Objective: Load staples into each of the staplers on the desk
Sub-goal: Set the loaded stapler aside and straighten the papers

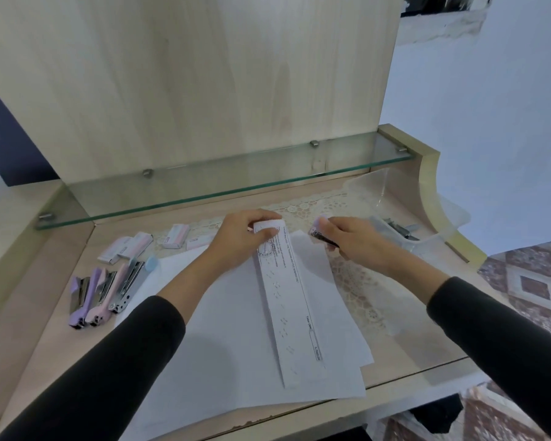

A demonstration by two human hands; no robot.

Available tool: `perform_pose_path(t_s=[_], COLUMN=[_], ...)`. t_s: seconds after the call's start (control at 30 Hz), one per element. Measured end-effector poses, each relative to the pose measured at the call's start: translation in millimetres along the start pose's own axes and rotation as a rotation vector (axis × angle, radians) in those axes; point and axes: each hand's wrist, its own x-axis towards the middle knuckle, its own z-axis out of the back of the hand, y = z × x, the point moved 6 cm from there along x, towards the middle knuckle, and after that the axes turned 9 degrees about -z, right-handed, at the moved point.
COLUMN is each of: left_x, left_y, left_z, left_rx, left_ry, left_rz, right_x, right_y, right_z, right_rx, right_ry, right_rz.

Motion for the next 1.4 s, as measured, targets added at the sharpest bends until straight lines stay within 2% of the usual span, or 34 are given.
perform_pose_path(t_s=[0.13, 0.33, 0.47, 0.6, 0.77, 0.87, 1.13, 1.4], left_x=[-3.4, -6.6, -9.4, -12.4, -14.4, -15.3, -18.7, -19.5], left_y=[1.5, 2.6, -3.8, -0.6, -7.1, -14.4, -19.8, -16.7], left_z=[-3.7, 4.8, 11.1, 15.9, 17.0, 16.8, 16.9, 16.3], left_rx=[0.035, -0.046, -0.083, -0.118, -0.153, -0.143, -0.089, 0.049], left_ry=[0.087, -0.036, -0.119, -0.172, -0.18, -0.182, -0.157, -0.164], left_rz=[-0.014, -0.013, -0.091, -0.09, -0.114, -0.149, -0.22, -0.226], right_x=[5.5, 8.9, 13.1, 16.4, 13.3, 11.2, 9.6, 4.6], right_y=[12.7, 29.6, 32.4, 30.3, 31.1, 38.4, 46.8, 47.7], right_z=[-8.3, -20.5, -23.0, -11.2, -20.7, -23.7, -23.6, -22.2], right_rx=[-0.011, 0.032, -0.027, 0.031, 0.052, 0.021, -0.107, -0.155], right_ry=[0.044, 0.109, 0.066, -0.047, 0.126, 0.169, 0.155, 0.061], right_rz=[0.05, 0.086, 0.106, 0.102, 0.071, 0.101, 0.159, 0.198])
